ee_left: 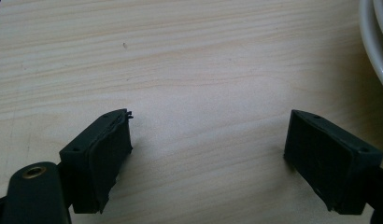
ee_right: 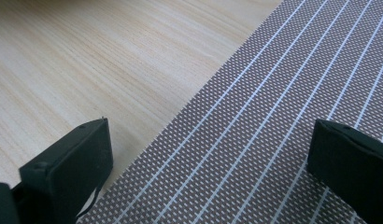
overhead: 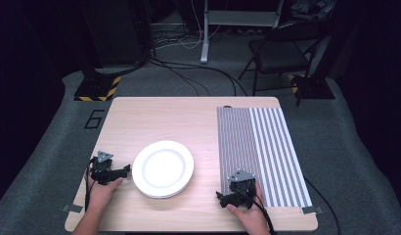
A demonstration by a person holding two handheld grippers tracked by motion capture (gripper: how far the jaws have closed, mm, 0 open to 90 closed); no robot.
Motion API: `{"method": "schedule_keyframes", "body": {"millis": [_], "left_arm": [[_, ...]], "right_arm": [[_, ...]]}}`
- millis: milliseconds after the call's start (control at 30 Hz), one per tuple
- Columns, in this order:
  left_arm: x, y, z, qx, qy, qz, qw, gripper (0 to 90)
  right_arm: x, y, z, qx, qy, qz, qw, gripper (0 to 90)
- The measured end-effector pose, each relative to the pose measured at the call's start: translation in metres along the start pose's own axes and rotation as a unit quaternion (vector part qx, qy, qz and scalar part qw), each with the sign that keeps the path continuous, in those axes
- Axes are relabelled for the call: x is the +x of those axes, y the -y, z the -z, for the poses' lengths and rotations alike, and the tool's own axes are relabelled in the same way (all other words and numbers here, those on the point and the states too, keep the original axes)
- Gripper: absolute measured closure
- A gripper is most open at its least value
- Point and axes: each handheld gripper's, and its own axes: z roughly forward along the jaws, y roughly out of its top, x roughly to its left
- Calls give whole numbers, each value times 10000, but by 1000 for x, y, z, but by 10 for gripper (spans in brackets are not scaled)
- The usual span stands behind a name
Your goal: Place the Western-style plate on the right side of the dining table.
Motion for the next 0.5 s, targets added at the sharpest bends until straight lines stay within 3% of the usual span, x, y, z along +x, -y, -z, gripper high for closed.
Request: {"method": "schedule_keyframes", "body": {"millis": [500], "left_arm": [[0, 0, 0, -8, 4, 13, 10000, 153]], "right_arm": [[0, 0, 0, 5, 20, 30, 10000, 0]]}}
